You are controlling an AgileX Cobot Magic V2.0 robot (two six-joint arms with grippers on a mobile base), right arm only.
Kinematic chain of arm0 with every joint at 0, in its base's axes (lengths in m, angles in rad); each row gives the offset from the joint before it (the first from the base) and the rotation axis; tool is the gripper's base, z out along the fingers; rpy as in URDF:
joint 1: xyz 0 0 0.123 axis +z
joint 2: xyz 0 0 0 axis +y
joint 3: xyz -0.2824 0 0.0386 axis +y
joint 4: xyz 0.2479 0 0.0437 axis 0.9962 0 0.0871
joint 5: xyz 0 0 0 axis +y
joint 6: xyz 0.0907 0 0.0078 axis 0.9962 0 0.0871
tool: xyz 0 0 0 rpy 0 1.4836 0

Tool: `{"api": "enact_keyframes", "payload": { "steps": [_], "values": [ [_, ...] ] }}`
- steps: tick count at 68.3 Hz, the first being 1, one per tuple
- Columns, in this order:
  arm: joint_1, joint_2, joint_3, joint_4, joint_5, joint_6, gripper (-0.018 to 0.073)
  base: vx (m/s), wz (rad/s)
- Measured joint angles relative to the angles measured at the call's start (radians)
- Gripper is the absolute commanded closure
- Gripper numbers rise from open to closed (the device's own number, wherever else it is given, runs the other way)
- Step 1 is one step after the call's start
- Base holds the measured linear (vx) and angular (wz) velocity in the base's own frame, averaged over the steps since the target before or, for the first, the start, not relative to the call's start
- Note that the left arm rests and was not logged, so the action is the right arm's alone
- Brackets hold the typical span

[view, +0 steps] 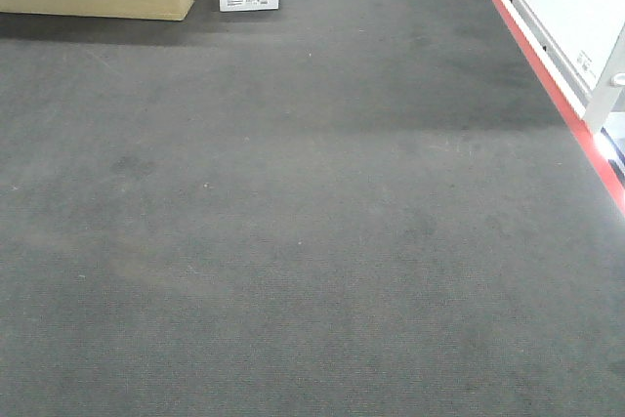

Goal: Pour parts from conveyor to right shelf

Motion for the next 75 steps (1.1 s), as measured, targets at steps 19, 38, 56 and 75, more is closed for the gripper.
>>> {"api": "enact_keyframes", "payload": {
  "steps": [19,38,56,75],
  "values": [
    [0.000,0.000,0.000,0.000,0.000,0.000,0.0565,0.00,0.00],
    [0.000,0.000,0.000,0.000,0.000,0.000,0.0565,-0.06,-0.01],
    [0.000,0.000,0.000,0.000,0.000,0.000,0.0565,-0.20,-0.13],
    [0.000,0.000,0.000,0.000,0.000,0.000,0.0565,-0.30,-0.44]
  ]
}}
